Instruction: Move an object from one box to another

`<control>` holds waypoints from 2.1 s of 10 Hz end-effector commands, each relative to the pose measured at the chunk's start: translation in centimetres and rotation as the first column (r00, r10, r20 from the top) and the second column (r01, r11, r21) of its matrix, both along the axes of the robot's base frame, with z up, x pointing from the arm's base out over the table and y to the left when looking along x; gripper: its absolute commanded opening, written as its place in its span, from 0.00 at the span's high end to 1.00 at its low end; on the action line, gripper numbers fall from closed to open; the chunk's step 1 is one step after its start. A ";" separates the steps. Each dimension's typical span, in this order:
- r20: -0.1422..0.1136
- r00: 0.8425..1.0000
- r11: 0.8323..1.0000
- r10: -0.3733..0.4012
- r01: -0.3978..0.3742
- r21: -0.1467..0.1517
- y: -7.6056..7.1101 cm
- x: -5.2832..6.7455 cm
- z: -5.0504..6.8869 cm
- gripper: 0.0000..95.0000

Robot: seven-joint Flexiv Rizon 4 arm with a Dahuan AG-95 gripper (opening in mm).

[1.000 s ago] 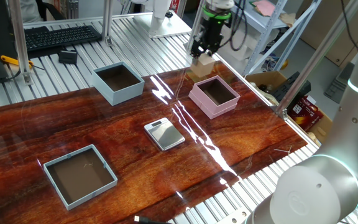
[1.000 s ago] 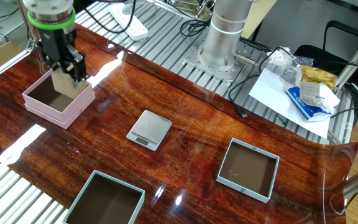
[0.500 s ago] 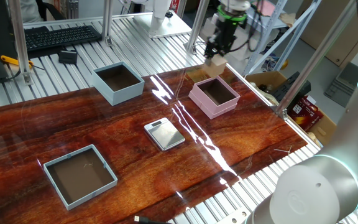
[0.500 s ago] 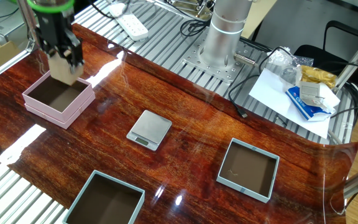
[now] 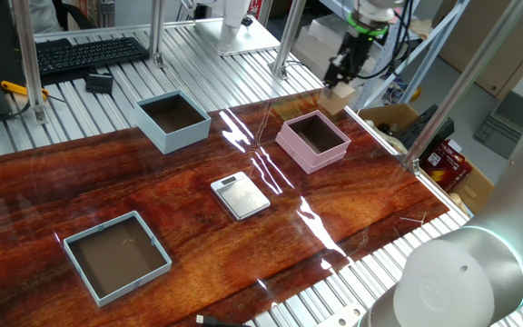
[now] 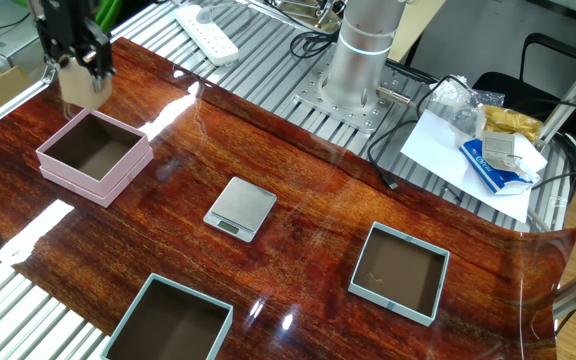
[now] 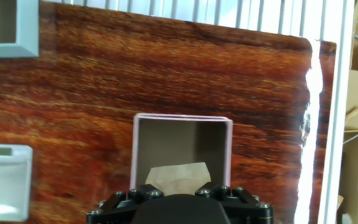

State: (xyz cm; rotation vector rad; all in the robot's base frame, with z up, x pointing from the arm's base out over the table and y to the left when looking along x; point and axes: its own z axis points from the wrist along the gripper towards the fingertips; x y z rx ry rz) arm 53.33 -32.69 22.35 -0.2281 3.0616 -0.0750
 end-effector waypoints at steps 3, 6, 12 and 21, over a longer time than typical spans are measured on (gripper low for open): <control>0.006 1.000 1.000 0.005 -0.005 0.002 -2.0 -0.8 -1.0 1.00; 0.006 1.000 1.000 -0.012 0.012 0.018 -2.0 -1.4 -1.7 1.00; 0.022 0.999 0.999 -0.028 0.028 0.037 -1.7 -2.0 -4.5 1.00; 0.041 0.999 0.997 -0.028 0.025 0.067 -1.6 -2.0 -8.3 1.00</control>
